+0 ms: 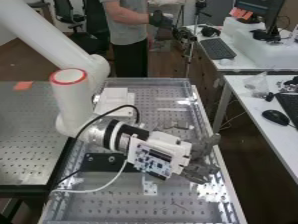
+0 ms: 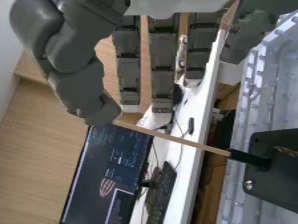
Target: Grab the chopstick and place it in the clear container
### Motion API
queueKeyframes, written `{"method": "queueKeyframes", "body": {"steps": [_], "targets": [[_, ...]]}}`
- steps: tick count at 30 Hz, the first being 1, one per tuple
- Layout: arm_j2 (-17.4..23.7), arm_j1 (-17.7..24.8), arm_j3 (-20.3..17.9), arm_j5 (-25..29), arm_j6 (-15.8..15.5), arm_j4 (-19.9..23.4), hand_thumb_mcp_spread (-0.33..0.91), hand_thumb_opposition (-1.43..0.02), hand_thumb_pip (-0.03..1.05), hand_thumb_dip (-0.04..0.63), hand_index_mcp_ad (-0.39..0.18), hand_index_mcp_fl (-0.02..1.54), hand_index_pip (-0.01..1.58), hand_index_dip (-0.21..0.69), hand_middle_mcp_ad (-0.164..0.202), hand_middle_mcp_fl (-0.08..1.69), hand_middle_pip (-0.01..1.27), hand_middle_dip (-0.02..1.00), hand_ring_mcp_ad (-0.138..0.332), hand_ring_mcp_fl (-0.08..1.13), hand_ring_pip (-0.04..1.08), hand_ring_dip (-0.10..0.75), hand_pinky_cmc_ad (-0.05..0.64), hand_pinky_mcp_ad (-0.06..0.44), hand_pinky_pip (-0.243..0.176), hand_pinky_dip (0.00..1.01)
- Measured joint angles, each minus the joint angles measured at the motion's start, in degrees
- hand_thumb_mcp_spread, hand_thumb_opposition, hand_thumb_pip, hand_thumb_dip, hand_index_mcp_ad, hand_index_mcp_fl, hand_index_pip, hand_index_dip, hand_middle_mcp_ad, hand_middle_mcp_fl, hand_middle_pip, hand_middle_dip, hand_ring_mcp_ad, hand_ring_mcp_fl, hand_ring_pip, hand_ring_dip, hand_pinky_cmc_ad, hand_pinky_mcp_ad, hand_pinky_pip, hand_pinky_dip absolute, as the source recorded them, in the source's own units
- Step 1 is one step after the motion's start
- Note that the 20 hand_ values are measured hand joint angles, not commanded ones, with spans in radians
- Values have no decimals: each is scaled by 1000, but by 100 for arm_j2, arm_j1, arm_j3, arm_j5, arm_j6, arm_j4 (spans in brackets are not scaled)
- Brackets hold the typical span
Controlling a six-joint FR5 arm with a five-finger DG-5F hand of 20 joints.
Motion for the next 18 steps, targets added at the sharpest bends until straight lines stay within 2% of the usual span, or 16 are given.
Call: {"method": "queueKeyframes", "body": {"steps": [4, 7, 10, 11, 13, 17, 18], "targets": [[-86, 20, 101, -16, 49, -90, 421, -771, 742, 354, -51, 412, 552, 169, 91, 651, 175, 625, 150, 244, 91, 248, 279, 250, -65, 127], [-129, 45, 160, 4, 66, -148, 456, -771, 691, 356, -66, 421, 545, 162, 91, 688, 185, 620, 113, 255, 89, 251, 279, 248, -65, 127], [-168, 63, 204, 58, 84, -176, 456, -771, 672, 340, -73, 442, 620, 173, 89, 689, 195, 637, 110, 264, 87, 265, 278, 250, -68, 126], [-183, 68, 221, 53, 85, -179, 468, -771, 663, 337, -75, 456, 663, 187, 87, 693, 195, 649, 108, 265, 94, 291, 279, 250, -52, 131], [-201, 74, 250, 63, 72, -209, 487, -771, 632, 337, -77, 459, 709, 188, 87, 702, 190, 658, 101, 276, 94, 293, 279, 250, -51, 138], [-221, 84, 292, 144, 16, -250, 518, -771, 592, 323, -77, 471, 764, 188, 87, 710, 276, 670, 82, 305, 87, 300, 291, 246, -51, 138], [-224, 86, 300, 149, 5, -251, 518, -771, 585, 314, -77, 471, 798, 194, 87, 712, 291, 684, 86, 307, 98, 328, 293, 246, -52, 134]]}}
